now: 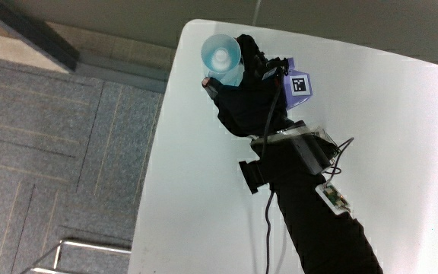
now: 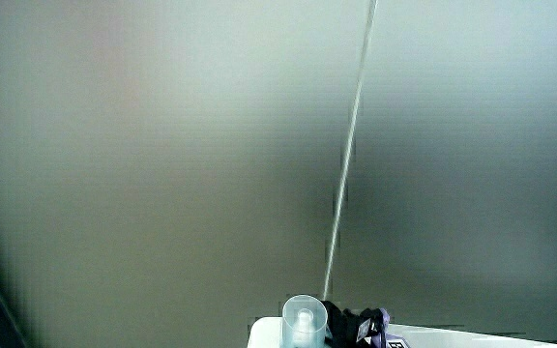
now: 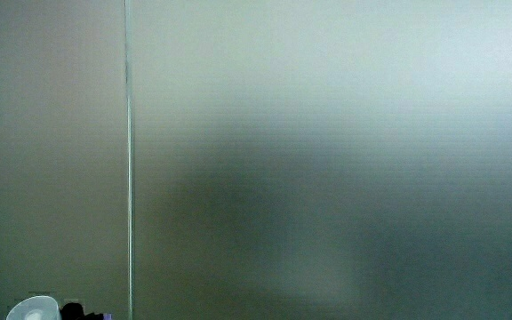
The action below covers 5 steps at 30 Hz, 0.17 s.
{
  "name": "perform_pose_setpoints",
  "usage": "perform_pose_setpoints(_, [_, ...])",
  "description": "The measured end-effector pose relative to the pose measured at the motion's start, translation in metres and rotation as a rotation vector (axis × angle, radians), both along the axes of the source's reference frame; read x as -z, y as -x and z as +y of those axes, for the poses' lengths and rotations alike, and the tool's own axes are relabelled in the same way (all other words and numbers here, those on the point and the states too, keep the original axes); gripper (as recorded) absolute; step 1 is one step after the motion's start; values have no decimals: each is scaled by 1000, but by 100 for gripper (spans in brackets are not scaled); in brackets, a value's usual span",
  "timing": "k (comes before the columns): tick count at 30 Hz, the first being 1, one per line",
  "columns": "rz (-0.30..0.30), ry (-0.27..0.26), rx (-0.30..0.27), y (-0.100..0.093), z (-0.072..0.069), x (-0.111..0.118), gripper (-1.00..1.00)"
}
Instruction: Pick cleaning spray
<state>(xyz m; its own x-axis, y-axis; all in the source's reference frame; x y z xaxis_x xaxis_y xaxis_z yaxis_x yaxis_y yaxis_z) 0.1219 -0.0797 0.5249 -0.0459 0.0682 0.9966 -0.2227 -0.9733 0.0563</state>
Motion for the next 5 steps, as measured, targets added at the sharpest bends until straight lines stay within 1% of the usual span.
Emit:
perform_pose_setpoints(1, [3,4,5,0,1,1,100])
perform_pose_setpoints(2, [-14,-2,7,0,2,4,100])
perform_pose_setpoints(4, [-24,-47,-4,-3,0,5,100])
perform_pose_setpoints(5, [-31,-30,-8,-3,0,11,100])
